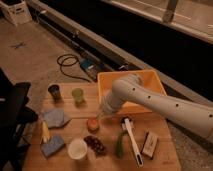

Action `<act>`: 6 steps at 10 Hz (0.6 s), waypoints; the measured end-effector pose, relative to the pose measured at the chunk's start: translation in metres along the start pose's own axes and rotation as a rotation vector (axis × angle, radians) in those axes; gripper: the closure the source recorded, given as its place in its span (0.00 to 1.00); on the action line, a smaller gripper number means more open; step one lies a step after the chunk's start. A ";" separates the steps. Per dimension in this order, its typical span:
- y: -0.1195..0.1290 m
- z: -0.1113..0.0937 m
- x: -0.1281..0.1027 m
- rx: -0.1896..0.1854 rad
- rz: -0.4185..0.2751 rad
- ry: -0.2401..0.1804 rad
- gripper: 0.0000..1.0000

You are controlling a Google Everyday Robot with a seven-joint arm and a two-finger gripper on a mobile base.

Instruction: Place fork in paper cup

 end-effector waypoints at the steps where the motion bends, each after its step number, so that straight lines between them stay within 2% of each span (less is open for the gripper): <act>1: 0.000 0.000 -0.001 -0.001 -0.002 0.000 1.00; 6: 0.000 0.003 -0.002 0.001 -0.014 0.002 1.00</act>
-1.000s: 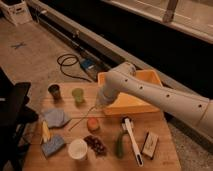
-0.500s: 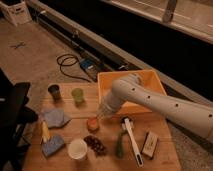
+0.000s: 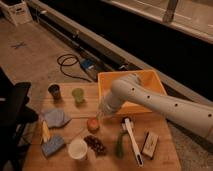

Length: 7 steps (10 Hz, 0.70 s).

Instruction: Place fork in paper cup

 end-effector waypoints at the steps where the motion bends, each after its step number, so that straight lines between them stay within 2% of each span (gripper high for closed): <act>1: 0.001 0.002 -0.003 0.000 -0.003 0.005 1.00; 3: 0.011 0.006 -0.013 -0.001 -0.013 0.021 1.00; 7: 0.040 0.008 -0.028 -0.011 -0.018 0.020 1.00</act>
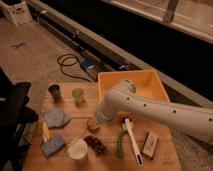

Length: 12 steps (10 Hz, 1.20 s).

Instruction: Place fork in paper cup

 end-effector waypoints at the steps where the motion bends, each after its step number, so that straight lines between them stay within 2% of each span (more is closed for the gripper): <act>1: 0.007 0.002 -0.003 -0.008 0.001 -0.006 1.00; 4: 0.022 0.012 -0.009 -0.030 0.015 -0.035 1.00; 7: 0.023 0.015 -0.011 -0.039 0.020 -0.047 1.00; 10: 0.026 0.024 -0.013 -0.067 0.019 -0.069 1.00; 11: 0.027 0.028 -0.015 -0.080 0.019 -0.078 0.99; 12: 0.028 0.032 -0.016 -0.092 0.023 -0.087 0.91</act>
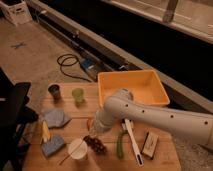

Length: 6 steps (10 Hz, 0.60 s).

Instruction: Place fork in paper cup

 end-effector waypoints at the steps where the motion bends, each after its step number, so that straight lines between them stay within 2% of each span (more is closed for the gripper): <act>1: 0.000 0.001 0.001 -0.005 0.006 -0.004 0.82; 2: 0.001 0.003 0.001 -0.011 0.008 -0.007 0.73; 4: 0.000 0.006 -0.001 -0.024 0.004 -0.020 0.51; 6: 0.001 0.007 -0.001 -0.027 0.000 -0.027 0.37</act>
